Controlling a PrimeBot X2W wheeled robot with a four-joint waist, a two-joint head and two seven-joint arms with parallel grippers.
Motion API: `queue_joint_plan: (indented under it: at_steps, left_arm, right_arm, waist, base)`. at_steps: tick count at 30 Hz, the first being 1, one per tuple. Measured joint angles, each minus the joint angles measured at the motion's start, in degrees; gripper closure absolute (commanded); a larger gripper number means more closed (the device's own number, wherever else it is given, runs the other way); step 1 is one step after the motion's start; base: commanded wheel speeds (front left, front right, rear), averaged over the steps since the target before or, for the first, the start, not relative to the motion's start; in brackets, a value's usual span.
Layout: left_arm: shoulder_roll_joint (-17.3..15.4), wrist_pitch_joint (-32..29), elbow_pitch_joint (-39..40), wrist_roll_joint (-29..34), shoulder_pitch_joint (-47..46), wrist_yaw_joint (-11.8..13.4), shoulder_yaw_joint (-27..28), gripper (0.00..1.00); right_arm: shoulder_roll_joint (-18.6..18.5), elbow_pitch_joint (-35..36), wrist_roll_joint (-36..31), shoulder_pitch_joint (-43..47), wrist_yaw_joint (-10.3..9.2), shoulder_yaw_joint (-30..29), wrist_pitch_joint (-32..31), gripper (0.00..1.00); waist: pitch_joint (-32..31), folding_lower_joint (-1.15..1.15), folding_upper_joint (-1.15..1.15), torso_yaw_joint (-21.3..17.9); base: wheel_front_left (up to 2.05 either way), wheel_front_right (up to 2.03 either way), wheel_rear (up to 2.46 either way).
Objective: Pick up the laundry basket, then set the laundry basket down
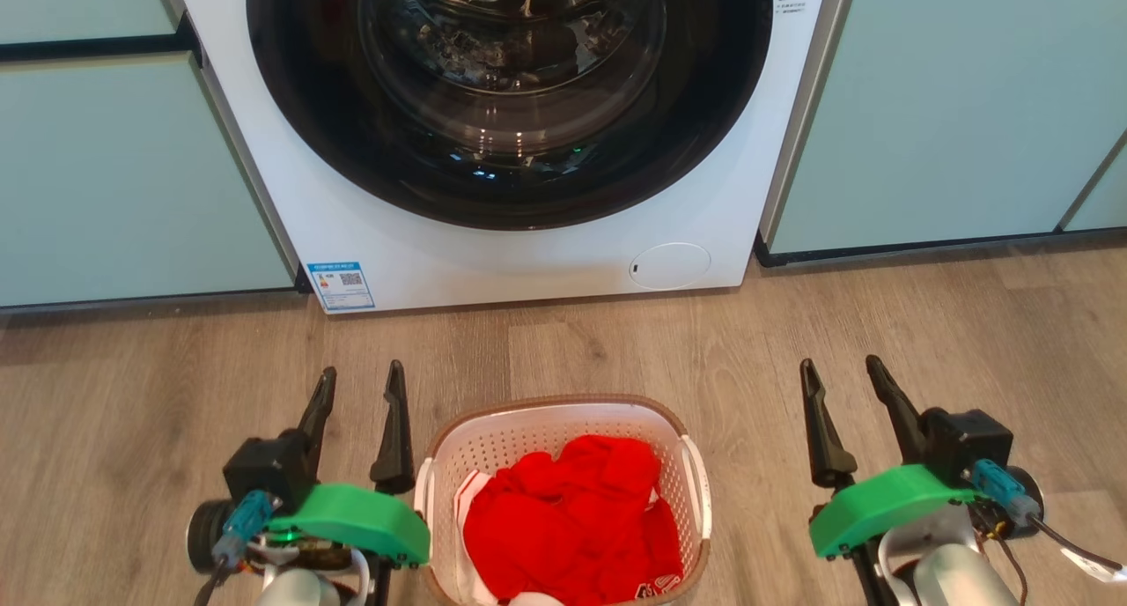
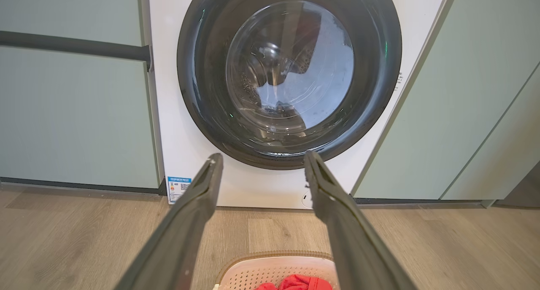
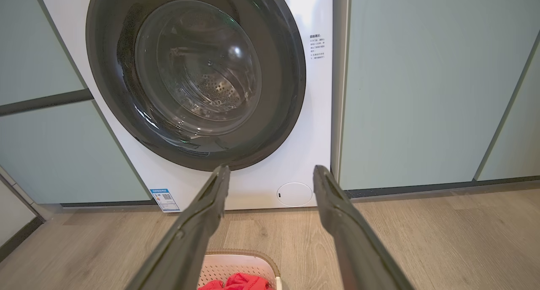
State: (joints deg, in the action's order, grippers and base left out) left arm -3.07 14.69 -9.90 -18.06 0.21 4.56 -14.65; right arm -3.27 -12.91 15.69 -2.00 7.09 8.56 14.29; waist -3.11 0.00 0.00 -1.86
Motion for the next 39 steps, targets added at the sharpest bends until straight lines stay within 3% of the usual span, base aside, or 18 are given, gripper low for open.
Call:
queue_joint_plan:
  at_steps: [18,19,24,39]
  left_arm:
    - [0.0,0.0,-0.32,-1.24,0.02,-0.67,-0.3,0.0]
    - [0.0,0.0,-0.54,-1.57,0.04,-0.86,-0.29,1.0]
    - [-0.02,-0.1,-4.85,-1.75,2.96,-1.03,-0.29,1.0]
    - [-0.08,-2.1,-5.41,-10.25,3.81,-2.1,0.64,1.0]
  right_arm:
    - [0.0,-0.08,-0.09,-0.01,-0.01,0.51,0.0,0.0]
    - [0.0,-0.26,-0.09,0.01,-0.01,0.52,-0.03,1.0]
    - [0.0,-4.72,0.11,2.53,-0.01,0.8,-0.19,1.0]
    - [-0.04,-4.86,8.98,3.44,-0.01,0.05,-1.97,1.0]
  waist:
    - [0.14,0.0,0.0,0.1]
    - [0.16,0.0,0.0,0.12]
    - [0.2,0.0,0.0,0.14]
    - [0.55,0.0,0.01,0.33]
  base:
    - [0.0,0.0,0.0]
    - [0.0,0.0,0.0]
    - [0.0,0.0,0.0]
    - [0.0,0.0,0.0]
